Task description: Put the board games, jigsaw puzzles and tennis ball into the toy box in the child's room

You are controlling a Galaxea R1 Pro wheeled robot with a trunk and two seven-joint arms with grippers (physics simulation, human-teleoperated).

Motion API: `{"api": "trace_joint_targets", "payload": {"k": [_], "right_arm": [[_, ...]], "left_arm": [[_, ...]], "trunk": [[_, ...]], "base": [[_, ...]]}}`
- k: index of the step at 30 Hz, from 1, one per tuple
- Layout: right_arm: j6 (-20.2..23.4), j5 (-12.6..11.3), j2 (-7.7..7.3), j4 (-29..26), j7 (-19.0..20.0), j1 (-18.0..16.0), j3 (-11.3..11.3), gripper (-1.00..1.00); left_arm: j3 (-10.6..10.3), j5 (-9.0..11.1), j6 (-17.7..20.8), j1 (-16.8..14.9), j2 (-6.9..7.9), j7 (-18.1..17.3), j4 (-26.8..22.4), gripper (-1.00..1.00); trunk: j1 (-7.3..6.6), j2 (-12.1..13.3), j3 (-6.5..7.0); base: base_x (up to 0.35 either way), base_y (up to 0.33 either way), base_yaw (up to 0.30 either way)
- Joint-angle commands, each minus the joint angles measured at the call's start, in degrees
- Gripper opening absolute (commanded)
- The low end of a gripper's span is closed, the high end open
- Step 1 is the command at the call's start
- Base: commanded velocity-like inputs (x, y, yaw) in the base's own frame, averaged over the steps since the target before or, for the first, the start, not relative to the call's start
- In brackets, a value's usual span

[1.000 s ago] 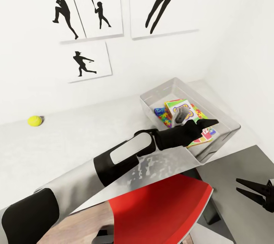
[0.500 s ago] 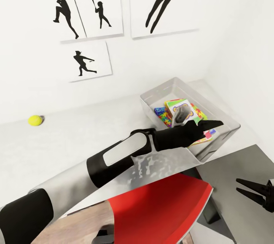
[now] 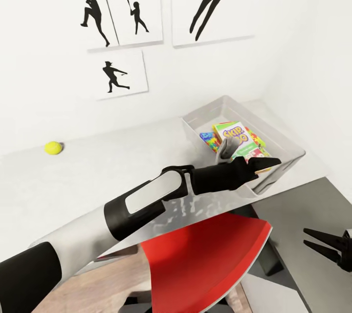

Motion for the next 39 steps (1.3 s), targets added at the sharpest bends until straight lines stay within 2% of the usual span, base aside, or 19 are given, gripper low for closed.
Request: {"api": "trace_joint_targets", "payload": {"k": [1,9,23,39], "right_arm": [[0.1,0.2,-0.02,-0.1,0.3,0.1,-0.1,1.00],[0.1,0.3,-0.02,-0.2,0.3,0.1,-0.1,1.00],[0.1,0.3,-0.02,-0.2,0.4,0.1,-0.1,1.00],[0.1,0.3,-0.02,-0.2,0.4,0.0,-0.1,1.00]], "left_arm": [[0.0,0.6,0.2,-0.1,0.03,0.4,0.0,1.00],[-0.1,0.6,1.0,-0.1,0.26,0.4,-0.1,1.00],[-0.2,0.6,1.1,-0.1,0.41,0.4,-0.1,1.00],[-0.2,0.6,1.0,0.5,0.33,0.4,-0.1,1.00]], "trunk": [[0.04,-0.1,0.01],[0.04,-0.1,0.75],[0.04,-0.1,2.08],[0.04,-0.1,3.59]], "base": [[-0.017,0.009,0.000],[-0.153,0.120,0.000],[-0.107,0.227,0.000],[-0.002,0.017,0.000]]}}
